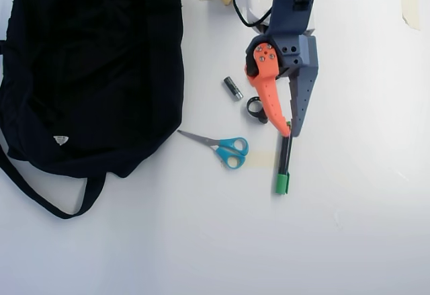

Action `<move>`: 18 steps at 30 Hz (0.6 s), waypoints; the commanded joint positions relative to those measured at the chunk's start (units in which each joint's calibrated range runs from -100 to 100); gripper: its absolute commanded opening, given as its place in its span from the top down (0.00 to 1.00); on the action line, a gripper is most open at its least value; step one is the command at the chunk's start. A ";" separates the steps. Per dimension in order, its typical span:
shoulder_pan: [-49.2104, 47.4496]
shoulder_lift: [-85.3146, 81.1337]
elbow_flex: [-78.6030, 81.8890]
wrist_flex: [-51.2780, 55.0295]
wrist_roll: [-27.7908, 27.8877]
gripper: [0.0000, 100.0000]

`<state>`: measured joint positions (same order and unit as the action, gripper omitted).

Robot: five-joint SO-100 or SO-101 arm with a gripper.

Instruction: Put the cable into the black bag

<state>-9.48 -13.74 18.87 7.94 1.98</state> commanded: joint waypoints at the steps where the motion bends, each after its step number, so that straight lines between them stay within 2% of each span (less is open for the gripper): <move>1: -0.24 4.78 -9.79 -0.88 -0.09 0.98; 18: 1.10 4.53 -6.47 -0.28 0.49 0.98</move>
<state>-8.52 -7.85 12.66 7.94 2.08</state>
